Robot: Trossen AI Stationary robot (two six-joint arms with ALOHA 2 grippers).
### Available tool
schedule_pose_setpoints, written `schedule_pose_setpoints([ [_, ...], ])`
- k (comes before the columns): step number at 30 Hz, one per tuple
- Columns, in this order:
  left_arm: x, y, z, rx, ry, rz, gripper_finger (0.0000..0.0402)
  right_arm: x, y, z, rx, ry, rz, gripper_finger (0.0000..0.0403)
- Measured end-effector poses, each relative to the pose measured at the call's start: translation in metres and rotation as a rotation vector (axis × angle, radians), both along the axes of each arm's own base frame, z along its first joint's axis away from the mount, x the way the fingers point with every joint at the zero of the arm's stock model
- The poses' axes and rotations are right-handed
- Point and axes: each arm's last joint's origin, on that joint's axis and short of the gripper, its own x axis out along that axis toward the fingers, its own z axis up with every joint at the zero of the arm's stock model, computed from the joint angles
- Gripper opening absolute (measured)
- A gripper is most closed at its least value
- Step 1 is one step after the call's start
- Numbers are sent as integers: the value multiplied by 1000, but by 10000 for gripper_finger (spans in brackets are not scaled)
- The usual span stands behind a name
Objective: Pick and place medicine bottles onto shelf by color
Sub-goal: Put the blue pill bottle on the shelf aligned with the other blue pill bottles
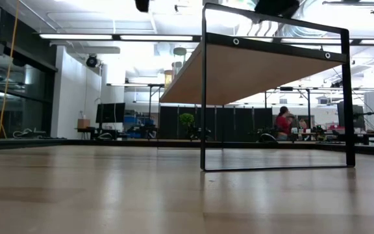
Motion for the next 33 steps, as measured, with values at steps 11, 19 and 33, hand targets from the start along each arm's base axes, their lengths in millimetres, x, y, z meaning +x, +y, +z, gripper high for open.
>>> schedule_pose_setpoints([
  [11, 39, 4, -21, -24, -33, -105, 0, 9, -13, -8, -32, 46, -35, 103],
  [19, 64, 1, -34, -40, 63, -163, 0, 10, -16, -8, -35, 41, -28, 103],
  [33, 75, 6, -41, -41, 160, -118, 0, 9, -15, -7, -43, 54, 12, 103],
])
